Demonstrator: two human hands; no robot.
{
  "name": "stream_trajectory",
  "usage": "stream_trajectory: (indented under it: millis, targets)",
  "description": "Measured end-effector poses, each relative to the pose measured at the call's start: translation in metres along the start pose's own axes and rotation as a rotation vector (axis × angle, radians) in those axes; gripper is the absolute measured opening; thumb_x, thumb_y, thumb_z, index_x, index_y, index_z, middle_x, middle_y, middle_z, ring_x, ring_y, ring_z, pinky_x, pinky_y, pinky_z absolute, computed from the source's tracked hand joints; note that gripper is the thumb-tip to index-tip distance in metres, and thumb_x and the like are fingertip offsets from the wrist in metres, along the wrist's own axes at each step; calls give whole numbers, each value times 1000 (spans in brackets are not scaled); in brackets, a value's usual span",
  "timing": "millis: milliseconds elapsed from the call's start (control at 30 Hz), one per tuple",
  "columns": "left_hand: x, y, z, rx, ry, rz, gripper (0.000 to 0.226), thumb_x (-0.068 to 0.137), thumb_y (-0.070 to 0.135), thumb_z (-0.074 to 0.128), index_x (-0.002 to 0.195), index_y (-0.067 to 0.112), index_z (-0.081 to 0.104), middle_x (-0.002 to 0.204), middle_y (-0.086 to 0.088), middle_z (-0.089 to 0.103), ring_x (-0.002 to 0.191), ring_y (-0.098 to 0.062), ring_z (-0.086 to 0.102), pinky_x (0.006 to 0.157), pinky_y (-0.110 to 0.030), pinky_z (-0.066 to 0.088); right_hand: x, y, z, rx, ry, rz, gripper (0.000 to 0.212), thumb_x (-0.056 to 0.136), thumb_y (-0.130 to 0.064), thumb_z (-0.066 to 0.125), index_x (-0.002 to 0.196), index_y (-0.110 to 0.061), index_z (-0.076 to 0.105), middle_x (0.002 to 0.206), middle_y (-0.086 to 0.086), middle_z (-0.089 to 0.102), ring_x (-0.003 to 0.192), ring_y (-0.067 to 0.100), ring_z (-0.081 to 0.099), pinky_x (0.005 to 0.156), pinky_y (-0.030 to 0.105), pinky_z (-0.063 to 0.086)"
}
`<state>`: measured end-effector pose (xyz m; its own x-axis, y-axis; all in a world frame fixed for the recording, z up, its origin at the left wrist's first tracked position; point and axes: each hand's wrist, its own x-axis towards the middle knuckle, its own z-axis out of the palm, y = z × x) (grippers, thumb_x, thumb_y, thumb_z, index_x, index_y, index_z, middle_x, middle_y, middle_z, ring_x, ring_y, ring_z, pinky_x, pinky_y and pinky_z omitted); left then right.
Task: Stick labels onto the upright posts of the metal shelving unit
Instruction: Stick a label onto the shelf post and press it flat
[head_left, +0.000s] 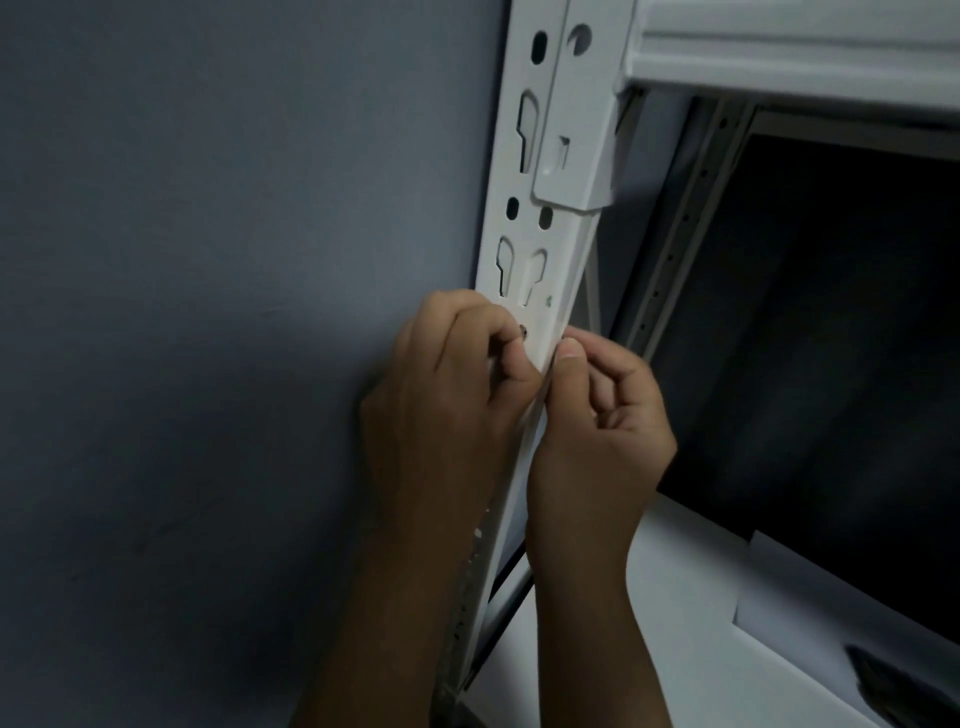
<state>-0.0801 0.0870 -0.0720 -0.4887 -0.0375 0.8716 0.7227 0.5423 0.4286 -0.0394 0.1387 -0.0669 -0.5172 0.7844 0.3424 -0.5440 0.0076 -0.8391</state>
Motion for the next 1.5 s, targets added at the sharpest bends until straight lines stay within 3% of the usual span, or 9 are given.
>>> stream_trajectory:
  millis: [400, 500, 633, 733, 867, 1033, 1133, 1233, 1500]
  targets:
    - [-3, -2, -2, -216, -50, -66, 8, 82, 25, 54, 85, 20, 58, 97, 13, 50, 76, -9, 56, 56, -27, 52, 0, 0, 0, -21, 4, -10, 14, 91, -4, 59, 87, -16, 66, 85, -11, 71, 74, -3, 69, 61, 6, 49]
    - [-3, -1, -4, -277, -71, -108, 8, 79, 28, 54, 85, 30, 49, 95, 14, 45, 73, -9, 55, 56, -26, 52, 1, -2, 0, -14, 5, 3, 14, 91, -4, 59, 87, -15, 66, 78, -16, 72, 72, -3, 68, 61, 7, 49]
    - [-3, 1, -4, -343, -37, -148, 23, 82, 25, 59, 74, 26, 37, 83, 3, 46, 66, -15, 52, 52, -25, 47, 2, -1, 0, 11, 6, 10, 14, 90, -2, 59, 86, -13, 66, 71, -15, 71, 69, -2, 68, 61, 7, 49]
    - [-2, 1, -4, -379, -49, -178, 22, 88, 21, 62, 73, 21, 45, 82, 5, 49, 63, -10, 52, 54, -12, 43, 2, -2, -1, 16, -5, 14, 12, 90, -3, 60, 87, -13, 67, 70, -12, 71, 68, -2, 68, 61, 8, 49]
    - [2, 5, -9, -441, -111, -285, 17, 85, 15, 67, 73, 19, 55, 82, 8, 53, 70, 1, 54, 59, -6, 42, 2, -2, -5, 28, -41, 31, 10, 91, -3, 59, 92, -10, 67, 77, -4, 73, 73, 4, 70, 65, 12, 53]
    - [7, 11, -22, -474, -136, -379, 12, 84, 13, 66, 73, 16, 63, 79, 7, 60, 72, -1, 58, 61, -10, 46, -3, -6, -11, 4, -109, 25, 13, 90, -1, 60, 96, -8, 68, 97, 2, 72, 89, 5, 69, 75, 13, 52]
    - [7, 13, -29, -586, -169, -509, 11, 86, 15, 64, 76, 18, 64, 74, 2, 65, 68, -8, 63, 61, -15, 49, -12, -11, -14, -166, -76, -111, 16, 89, -4, 63, 94, -18, 70, 109, 1, 67, 100, -2, 62, 82, 8, 47]
    - [3, 12, -39, -672, -230, -600, 13, 88, 12, 61, 77, 17, 65, 66, 3, 67, 63, -10, 63, 58, -15, 48, -21, -20, -17, -188, -115, -122, 21, 90, -9, 63, 89, -29, 69, 99, -1, 69, 92, 1, 64, 78, 12, 50]
    - [-4, 21, -68, -766, -281, -748, 17, 93, 15, 56, 83, 17, 70, 72, 5, 72, 68, -6, 68, 57, -15, 50, -47, -37, -18, -80, -209, 53, 19, 88, -7, 62, 88, -23, 73, 91, -2, 75, 89, 13, 70, 86, 30, 57]
